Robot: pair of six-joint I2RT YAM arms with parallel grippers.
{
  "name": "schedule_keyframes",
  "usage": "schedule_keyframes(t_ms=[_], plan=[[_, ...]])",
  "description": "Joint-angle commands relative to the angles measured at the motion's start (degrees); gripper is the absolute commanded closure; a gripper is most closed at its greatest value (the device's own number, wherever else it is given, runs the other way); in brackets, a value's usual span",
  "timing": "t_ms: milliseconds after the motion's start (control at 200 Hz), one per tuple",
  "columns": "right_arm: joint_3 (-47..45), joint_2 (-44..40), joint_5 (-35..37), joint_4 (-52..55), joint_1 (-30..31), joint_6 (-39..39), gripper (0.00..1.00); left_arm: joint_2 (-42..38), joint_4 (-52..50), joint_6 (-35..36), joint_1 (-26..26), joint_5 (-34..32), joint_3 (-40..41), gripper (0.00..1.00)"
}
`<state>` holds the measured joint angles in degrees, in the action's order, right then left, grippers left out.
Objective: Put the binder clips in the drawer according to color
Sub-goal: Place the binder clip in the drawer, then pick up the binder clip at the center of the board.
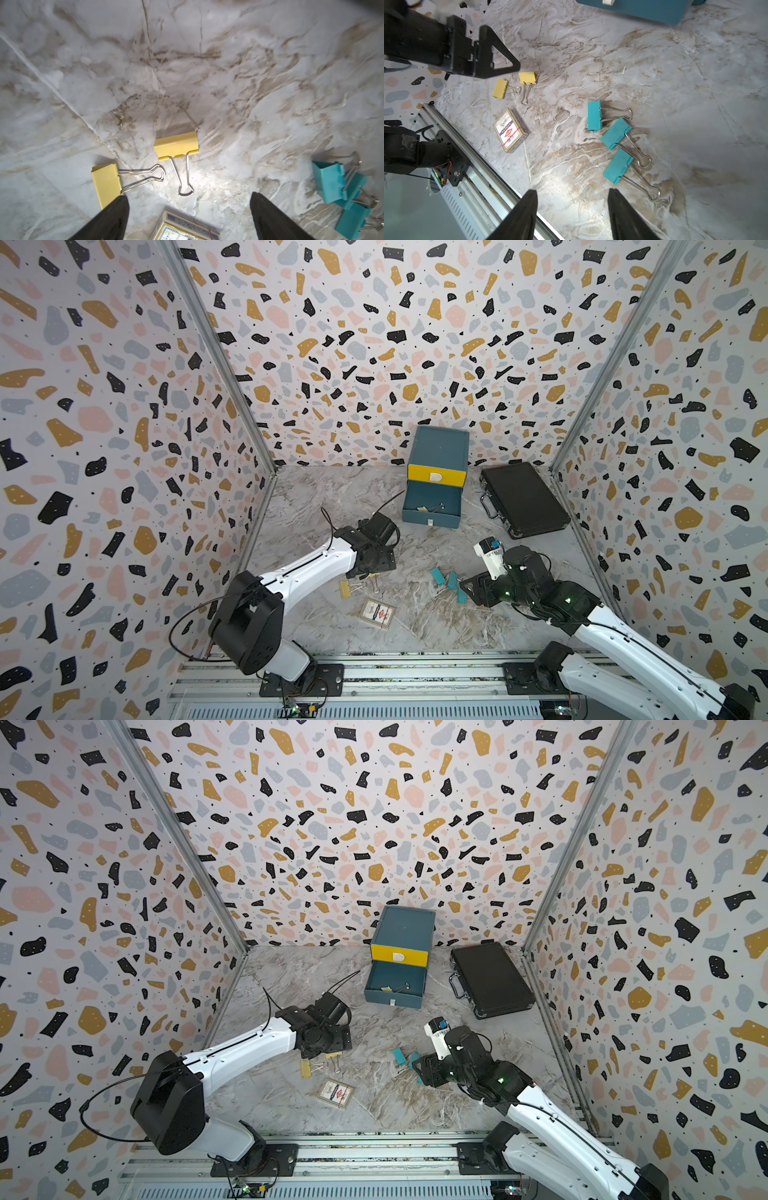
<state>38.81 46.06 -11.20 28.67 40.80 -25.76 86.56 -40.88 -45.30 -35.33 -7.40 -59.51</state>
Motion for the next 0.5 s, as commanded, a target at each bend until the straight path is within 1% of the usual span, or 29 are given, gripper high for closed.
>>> schedule_keyframes(t_ms=[0,85,180,270,496], plan=[[-0.8,0.4,-3.1,-2.1,0.2,-0.5,0.4,2.0,4.9,2.3,1.5,3.9,2.2,0.05],[-1.6,0.6,-4.7,-3.1,0.2,-0.7,0.4,3.9,7.1,1.1,2.4,5.8,3.1,0.04],[-1.9,0.5,-5.3,-3.3,0.2,-0.7,0.4,5.5,8.8,0.4,2.6,5.8,2.9,0.03],[-2.0,0.6,-5.7,-3.3,0.2,-0.7,0.41,7.2,9.5,-0.2,2.9,5.3,2.5,0.05],[-1.9,0.7,-5.9,-3.5,0.2,-0.6,0.4,10.3,10.6,-0.4,3.8,2.0,2.2,0.18]])
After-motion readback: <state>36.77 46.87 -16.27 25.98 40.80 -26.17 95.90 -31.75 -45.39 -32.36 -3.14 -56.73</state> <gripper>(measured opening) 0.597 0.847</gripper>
